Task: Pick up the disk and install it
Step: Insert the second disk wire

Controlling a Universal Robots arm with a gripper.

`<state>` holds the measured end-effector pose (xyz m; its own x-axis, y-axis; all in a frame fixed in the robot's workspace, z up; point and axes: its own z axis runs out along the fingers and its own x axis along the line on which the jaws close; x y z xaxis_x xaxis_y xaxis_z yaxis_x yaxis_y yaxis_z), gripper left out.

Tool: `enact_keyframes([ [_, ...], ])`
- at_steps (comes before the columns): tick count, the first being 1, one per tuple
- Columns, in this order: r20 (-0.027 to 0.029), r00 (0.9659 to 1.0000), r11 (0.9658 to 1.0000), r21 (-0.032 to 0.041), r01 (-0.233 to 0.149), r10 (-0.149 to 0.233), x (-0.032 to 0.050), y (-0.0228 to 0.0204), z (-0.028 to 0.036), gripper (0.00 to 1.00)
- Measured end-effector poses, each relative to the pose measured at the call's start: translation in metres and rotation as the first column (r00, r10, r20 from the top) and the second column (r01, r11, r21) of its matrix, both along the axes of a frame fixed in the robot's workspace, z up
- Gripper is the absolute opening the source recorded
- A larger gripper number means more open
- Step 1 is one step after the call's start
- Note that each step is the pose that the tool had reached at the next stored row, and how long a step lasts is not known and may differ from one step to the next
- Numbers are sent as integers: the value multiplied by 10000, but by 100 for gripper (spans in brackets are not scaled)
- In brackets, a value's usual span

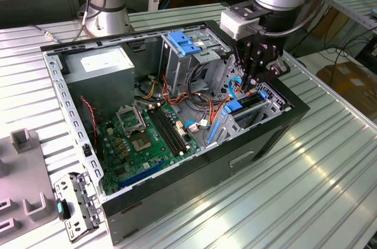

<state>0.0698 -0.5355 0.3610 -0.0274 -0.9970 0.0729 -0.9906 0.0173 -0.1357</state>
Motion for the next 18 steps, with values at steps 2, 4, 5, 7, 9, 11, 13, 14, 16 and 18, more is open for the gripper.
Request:
enact_keyframes([
  [2, 2, 10000, 9999, 131, 0, 0, 0, -53, -10, 16],
  [4, 2, 10000, 9995, 301, 0, 0, 0, -99, -22, 16],
  [5, 1, 10000, 9989, 476, 0, -1, 0, -137, -35, 16],
  [7, 17, 10000, 9977, 675, -4, 3, -1, -157, -53, 16],
  [9, 61, 10000, 9974, 724, -33, 29, -11, -156, -65, 16],
  [11, 128, 9999, 9973, 737, -66, 56, -23, -157, -71, 16],
  [13, 204, 9998, 9972, 741, -95, 80, -32, -157, -77, 16],
  [14, 233, 9997, 9972, 740, -103, 86, -34, -158, -78, 16],
  [16, 339, 9994, 9972, 741, -121, 96, -44, -162, -87, 16],
  [18, 386, 9992, 9972, 740, -130, 101, -51, -169, -96, 16],
])
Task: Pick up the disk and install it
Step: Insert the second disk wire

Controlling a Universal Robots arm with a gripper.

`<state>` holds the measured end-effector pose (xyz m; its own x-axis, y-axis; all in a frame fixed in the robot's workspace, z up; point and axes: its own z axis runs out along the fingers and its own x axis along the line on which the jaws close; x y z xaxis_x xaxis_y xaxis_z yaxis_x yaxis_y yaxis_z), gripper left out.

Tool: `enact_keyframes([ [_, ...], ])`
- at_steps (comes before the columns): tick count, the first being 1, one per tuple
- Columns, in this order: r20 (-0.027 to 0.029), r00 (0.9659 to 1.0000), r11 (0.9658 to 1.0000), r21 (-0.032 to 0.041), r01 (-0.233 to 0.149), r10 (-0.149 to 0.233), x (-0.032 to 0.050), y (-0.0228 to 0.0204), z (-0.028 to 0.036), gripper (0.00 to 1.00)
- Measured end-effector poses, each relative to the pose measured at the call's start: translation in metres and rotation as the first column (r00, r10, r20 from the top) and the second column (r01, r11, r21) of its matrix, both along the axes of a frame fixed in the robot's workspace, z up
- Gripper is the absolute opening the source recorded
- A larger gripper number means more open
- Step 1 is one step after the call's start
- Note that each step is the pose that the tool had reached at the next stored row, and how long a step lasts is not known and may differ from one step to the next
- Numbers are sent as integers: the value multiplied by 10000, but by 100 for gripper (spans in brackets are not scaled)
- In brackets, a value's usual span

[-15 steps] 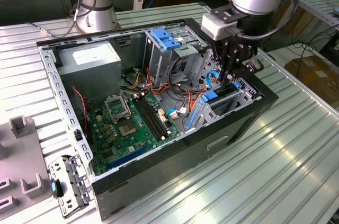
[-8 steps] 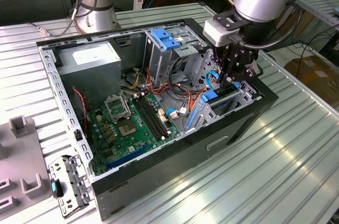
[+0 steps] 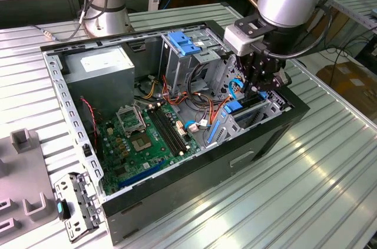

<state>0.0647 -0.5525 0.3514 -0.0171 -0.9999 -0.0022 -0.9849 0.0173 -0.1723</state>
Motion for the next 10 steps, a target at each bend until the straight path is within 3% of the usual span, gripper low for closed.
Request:
enact_keyframes([
  [2, 55, 10000, 10000, 0, -4, 4, -6, -17, -14, 16],
  [5, 93, 10000, 10000, -1, -4, 4, -10, -18, -36, 16],
  [10, 99, 10000, 10000, -3, -2, 2, -11, -18, -51, 16],
])
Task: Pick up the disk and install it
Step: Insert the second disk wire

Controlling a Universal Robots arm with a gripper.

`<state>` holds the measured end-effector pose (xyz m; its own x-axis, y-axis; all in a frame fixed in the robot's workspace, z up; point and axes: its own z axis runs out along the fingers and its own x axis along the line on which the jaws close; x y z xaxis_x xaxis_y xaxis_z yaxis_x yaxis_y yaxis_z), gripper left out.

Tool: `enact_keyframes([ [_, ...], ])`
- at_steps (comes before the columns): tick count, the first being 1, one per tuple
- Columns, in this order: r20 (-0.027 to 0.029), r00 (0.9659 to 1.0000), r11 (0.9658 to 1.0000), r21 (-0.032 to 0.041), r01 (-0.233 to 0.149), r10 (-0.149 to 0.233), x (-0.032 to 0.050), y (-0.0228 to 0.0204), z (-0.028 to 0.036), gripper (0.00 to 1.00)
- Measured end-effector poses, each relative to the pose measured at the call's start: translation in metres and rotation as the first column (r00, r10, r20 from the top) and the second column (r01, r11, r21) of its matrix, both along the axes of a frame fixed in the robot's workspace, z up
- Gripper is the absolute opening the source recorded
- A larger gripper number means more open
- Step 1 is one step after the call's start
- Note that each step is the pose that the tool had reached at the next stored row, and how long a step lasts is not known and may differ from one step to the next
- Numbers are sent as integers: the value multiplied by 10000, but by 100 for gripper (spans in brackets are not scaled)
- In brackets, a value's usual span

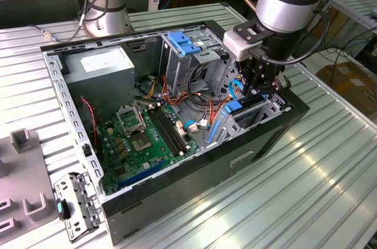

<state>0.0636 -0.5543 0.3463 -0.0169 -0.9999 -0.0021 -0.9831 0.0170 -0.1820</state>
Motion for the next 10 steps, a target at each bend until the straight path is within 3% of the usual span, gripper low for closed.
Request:
enact_keyframes([
  [10, 1, 10000, 10000, 13, 2, -2, 0, 0, -34, 16],
])
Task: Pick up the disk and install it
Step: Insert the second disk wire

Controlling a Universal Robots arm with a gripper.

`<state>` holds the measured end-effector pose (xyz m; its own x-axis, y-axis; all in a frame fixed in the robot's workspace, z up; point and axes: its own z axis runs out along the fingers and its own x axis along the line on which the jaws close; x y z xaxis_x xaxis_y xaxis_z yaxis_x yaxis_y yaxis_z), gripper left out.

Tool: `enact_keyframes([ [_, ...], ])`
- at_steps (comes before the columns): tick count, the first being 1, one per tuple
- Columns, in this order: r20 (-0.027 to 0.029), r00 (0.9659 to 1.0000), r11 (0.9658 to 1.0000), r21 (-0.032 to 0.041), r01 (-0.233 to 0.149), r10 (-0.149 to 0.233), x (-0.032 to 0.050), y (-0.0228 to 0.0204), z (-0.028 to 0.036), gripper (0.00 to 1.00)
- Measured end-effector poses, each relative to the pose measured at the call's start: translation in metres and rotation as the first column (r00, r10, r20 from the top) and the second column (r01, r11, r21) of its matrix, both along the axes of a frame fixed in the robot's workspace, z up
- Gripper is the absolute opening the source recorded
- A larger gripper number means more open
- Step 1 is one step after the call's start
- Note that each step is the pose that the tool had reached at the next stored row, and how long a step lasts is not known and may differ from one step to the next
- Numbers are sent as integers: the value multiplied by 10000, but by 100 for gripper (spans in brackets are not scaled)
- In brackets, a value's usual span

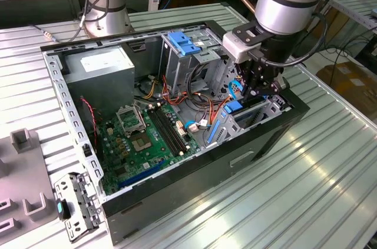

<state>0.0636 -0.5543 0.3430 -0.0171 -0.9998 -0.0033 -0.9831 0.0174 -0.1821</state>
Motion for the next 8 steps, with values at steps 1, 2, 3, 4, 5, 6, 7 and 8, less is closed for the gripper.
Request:
enact_keyframes([
  [1, 0, 10000, 10000, -2, 0, 0, 0, 0, 0, 16],
  [2, 0, 10000, 10000, 0, 0, 0, 0, 0, -11, 16],
  [3, 0, 10000, 10000, -5, 1, -1, 0, -2, -36, 16],
  [4, -1, 10000, 10000, -7, 1, -1, -1, -5, -39, 16],
  [5, -1, 10000, 10000, -6, 1, -1, -1, -5, -39, 16],
  [6, 0, 10000, 10000, -1, 0, 0, 0, -5, -42, 16],
  [7, 0, 10000, 10000, 2, 0, 0, 0, -5, -44, 16],
  [8, 0, 10000, 10000, 1, 0, 0, 0, -5, -44, 17],
])
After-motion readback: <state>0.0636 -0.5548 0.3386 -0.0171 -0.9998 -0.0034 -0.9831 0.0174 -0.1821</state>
